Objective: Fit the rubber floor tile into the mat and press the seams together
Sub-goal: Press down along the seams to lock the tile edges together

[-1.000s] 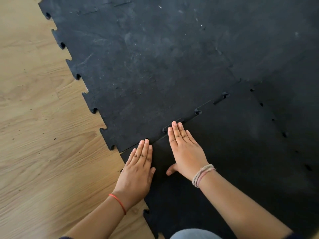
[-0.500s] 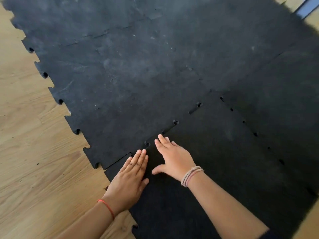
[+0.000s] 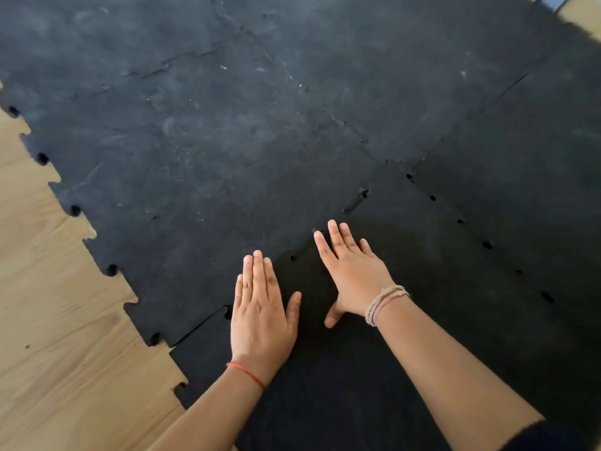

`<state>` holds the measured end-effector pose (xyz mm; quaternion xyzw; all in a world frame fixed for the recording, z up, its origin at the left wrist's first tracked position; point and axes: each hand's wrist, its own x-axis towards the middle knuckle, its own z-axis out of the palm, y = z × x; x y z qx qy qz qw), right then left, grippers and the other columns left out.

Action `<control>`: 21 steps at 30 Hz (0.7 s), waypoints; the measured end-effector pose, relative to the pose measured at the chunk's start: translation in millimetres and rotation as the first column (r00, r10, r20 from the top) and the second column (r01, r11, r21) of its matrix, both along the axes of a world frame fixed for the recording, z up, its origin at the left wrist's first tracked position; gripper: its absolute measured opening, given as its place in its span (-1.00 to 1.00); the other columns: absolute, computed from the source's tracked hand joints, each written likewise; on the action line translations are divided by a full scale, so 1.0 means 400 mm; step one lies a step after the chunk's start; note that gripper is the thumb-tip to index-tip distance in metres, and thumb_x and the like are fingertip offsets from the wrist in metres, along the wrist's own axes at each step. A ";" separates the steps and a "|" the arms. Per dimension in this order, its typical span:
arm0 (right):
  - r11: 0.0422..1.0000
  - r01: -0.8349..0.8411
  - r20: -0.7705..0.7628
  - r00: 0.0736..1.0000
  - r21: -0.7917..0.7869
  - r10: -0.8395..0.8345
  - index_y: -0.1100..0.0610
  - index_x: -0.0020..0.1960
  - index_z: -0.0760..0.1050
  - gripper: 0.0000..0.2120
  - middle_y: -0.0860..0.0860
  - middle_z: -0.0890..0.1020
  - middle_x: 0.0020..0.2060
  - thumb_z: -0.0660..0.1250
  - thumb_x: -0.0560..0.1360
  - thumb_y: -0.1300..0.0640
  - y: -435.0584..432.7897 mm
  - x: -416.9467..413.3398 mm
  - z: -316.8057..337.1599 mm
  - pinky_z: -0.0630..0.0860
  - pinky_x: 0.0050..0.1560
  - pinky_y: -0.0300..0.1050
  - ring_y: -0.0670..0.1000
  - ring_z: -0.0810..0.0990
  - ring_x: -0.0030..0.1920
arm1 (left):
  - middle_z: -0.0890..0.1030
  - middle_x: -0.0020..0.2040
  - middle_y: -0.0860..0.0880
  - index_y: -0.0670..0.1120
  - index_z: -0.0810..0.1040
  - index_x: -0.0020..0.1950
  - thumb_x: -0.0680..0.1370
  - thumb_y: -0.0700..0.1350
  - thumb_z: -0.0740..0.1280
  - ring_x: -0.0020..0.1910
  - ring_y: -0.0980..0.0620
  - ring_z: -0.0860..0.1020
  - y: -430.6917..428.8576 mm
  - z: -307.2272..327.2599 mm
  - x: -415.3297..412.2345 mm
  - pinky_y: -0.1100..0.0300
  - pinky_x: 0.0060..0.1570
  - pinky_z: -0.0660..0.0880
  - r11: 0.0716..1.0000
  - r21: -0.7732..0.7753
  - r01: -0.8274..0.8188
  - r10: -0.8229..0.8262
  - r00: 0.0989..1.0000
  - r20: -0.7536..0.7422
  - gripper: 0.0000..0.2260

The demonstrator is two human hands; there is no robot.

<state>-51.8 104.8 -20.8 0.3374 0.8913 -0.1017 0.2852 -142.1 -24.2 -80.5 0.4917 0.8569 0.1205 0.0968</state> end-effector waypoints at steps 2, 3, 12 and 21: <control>1.000 0.011 0.048 0.999 0.016 -0.012 0.15 0.46 -0.44 0.34 0.20 -0.36 0.47 0.55 0.18 -0.16 -0.002 -0.017 -0.005 -0.11 0.48 0.19 0.19 -0.33 0.48 | 0.28 0.42 -0.30 -0.33 0.24 0.37 0.52 0.11 0.00 0.43 -0.17 0.12 0.010 -0.003 -0.003 -0.09 0.32 0.12 0.999 -0.038 -0.004 0.003 1.000 -0.026 -0.39; 1.000 0.015 0.073 0.997 0.019 -0.016 0.16 0.46 -0.44 0.35 0.21 -0.36 0.47 0.55 0.18 -0.16 -0.003 -0.022 -0.003 -0.10 0.48 0.20 0.21 -0.33 0.48 | 0.28 0.42 -0.30 -0.34 0.26 0.36 0.52 0.11 0.01 0.42 -0.18 0.13 0.012 -0.001 -0.001 -0.10 0.32 0.12 0.999 -0.047 -0.002 0.000 0.999 -0.040 -0.40; 0.987 -0.141 -0.022 0.989 0.073 0.143 0.15 0.52 -0.16 0.23 0.06 -0.29 0.52 0.52 0.17 -0.24 -0.003 -0.011 0.026 -0.20 0.47 0.07 0.08 -0.31 0.50 | 0.21 0.46 -0.27 -0.32 0.15 0.42 0.56 0.08 0.09 0.48 -0.14 -0.06 0.007 0.024 -0.003 0.06 0.40 -0.09 0.998 0.053 0.017 -0.021 0.997 0.077 -0.41; 1.000 -0.008 -0.080 0.997 0.024 0.010 0.04 0.52 -0.07 0.16 -0.09 -0.22 0.53 0.55 0.15 -0.19 0.006 -0.003 0.022 -0.15 0.51 0.06 0.05 -0.27 0.51 | -0.10 0.52 -0.22 -0.28 -0.07 0.47 0.45 0.18 -0.25 0.42 -0.09 -0.34 0.008 0.025 0.002 0.10 0.36 -0.30 0.999 0.027 0.042 -0.045 0.993 0.107 -0.27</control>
